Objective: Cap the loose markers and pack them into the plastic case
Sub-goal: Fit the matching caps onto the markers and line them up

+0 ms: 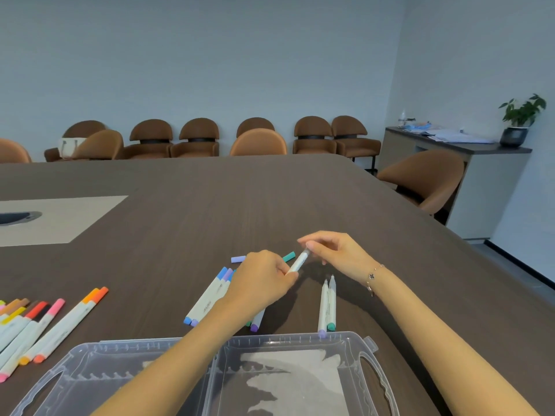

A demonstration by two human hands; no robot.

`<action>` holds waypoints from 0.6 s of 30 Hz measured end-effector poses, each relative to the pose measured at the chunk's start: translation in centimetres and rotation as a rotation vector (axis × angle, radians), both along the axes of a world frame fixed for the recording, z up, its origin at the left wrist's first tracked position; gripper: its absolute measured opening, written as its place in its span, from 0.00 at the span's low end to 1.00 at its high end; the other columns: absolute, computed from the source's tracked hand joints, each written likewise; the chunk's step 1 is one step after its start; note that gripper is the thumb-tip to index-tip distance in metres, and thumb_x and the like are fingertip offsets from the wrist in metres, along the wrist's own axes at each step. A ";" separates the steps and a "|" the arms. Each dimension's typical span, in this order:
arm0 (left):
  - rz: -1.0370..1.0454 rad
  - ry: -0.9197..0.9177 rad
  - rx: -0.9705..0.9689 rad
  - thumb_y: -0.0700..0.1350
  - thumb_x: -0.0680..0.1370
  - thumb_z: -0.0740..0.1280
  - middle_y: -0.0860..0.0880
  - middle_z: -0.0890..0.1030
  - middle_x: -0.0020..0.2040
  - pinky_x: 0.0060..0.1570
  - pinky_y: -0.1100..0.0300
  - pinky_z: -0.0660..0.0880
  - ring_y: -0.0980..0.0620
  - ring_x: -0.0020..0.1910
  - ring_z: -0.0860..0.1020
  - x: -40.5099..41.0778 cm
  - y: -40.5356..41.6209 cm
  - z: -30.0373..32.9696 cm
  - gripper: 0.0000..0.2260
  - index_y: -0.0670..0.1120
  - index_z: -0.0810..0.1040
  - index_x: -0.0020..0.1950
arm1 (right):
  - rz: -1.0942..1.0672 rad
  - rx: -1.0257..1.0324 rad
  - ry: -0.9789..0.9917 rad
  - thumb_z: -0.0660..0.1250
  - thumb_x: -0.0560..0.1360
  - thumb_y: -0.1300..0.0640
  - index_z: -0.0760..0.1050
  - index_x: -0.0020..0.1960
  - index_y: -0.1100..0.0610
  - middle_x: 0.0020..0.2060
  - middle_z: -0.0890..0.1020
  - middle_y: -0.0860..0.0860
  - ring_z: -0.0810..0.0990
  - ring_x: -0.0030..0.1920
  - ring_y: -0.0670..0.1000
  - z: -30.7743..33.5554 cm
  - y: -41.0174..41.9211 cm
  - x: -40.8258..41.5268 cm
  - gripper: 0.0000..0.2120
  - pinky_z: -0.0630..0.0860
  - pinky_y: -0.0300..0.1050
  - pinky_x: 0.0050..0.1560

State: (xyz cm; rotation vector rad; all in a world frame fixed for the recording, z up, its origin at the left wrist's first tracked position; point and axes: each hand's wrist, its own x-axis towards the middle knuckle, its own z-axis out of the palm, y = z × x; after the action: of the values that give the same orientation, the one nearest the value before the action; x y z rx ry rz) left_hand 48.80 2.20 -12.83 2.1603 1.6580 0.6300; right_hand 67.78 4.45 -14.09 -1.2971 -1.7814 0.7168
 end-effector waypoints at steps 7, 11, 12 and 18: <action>0.031 0.516 0.102 0.55 0.75 0.65 0.50 0.74 0.39 0.38 0.64 0.69 0.51 0.38 0.75 0.9 -0.5 0.0 0.13 0.46 0.71 0.45 | -0.319 0.079 0.005 0.59 0.79 0.53 0.77 0.54 0.46 0.56 0.74 0.44 0.73 0.53 0.43 -1.9 0.9 2.6 0.09 0.72 0.32 0.53; -0.047 0.302 0.086 0.61 0.74 0.65 0.51 0.76 0.53 0.49 0.62 0.74 0.51 0.50 0.77 1.3 -0.3 -0.9 0.19 0.48 0.75 0.54 | -0.336 0.029 0.045 0.59 0.80 0.53 0.78 0.53 0.48 0.58 0.75 0.47 0.75 0.51 0.46 -2.6 1.0 3.0 0.09 0.74 0.31 0.43; -0.087 0.202 0.029 0.60 0.74 0.66 0.52 0.77 0.51 0.47 0.63 0.74 0.52 0.47 0.78 1.7 -0.4 -1.0 0.17 0.49 0.75 0.52 | -0.335 0.028 0.054 0.60 0.79 0.53 0.78 0.53 0.48 0.58 0.76 0.47 0.76 0.51 0.46 -2.6 1.1 2.8 0.09 0.75 0.32 0.41; -0.263 0.227 -0.221 0.53 0.76 0.66 0.48 0.75 0.36 0.32 0.68 0.68 0.52 0.37 0.76 4.7 -0.3 -1.0 0.13 0.43 0.77 0.47 | -0.293 0.027 0.037 0.61 0.79 0.57 0.78 0.51 0.48 0.58 0.75 0.48 0.77 0.48 0.48 -2.6 1.0 2.3 0.08 0.76 0.35 0.38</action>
State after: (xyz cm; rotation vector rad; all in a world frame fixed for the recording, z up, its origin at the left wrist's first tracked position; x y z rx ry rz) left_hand 53.46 1.94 -13.85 2.2948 1.4316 0.1248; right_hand 70.08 5.43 -16.67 -1.4769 -1.5230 0.5462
